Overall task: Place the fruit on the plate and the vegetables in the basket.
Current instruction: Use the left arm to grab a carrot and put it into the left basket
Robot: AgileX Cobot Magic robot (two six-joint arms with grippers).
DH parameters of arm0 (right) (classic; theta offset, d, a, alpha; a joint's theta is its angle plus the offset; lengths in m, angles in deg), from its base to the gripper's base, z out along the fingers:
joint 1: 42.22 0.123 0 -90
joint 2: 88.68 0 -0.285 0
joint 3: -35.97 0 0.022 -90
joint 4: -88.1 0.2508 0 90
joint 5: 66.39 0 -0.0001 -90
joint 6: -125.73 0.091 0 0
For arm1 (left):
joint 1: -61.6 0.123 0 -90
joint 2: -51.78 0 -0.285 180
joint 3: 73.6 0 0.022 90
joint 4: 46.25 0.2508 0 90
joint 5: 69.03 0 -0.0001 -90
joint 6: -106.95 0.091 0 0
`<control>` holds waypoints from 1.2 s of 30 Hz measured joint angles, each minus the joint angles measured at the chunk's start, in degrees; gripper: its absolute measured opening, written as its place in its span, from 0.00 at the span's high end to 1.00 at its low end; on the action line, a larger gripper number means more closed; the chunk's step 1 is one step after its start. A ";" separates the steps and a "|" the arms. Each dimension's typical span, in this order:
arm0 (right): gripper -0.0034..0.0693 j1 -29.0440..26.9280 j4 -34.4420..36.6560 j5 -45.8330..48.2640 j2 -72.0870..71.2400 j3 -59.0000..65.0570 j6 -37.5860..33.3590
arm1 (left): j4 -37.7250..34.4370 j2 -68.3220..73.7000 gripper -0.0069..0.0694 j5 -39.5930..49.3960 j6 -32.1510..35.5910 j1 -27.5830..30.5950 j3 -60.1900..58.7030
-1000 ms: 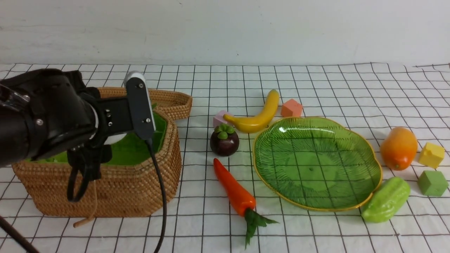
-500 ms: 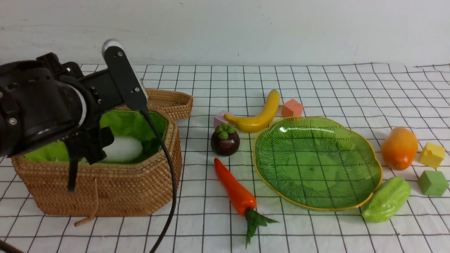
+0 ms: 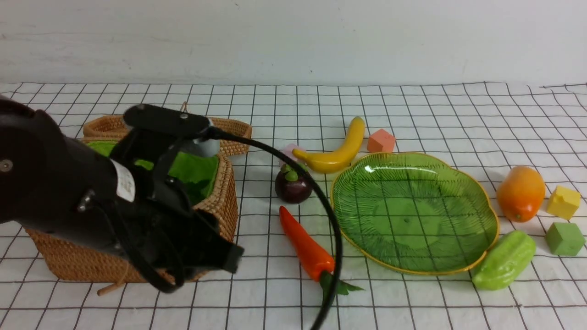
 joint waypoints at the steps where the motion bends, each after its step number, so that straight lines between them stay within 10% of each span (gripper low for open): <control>1: 0.83 0.00 0.00 0.14 0.00 0.00 0.00 | -1.79 0.00 0.66 -0.25 0.29 -0.61 0.00; 15: 0.82 0.00 -0.44 4.70 0.00 0.00 1.32 | -10.98 9.06 0.68 -4.90 -2.56 -4.28 1.84; 21: 0.80 0.00 -1.49 4.81 0.00 0.00 1.32 | -3.09 18.76 0.93 5.79 -14.85 -7.78 13.56; 25: 0.80 0.00 -2.82 6.30 0.00 0.00 1.43 | 2.70 26.62 0.91 11.06 -19.95 -11.03 22.46; 36: 0.79 0.00 -3.05 9.35 0.00 0.00 1.49 | 5.59 42.14 0.27 10.12 -28.74 -6.23 34.00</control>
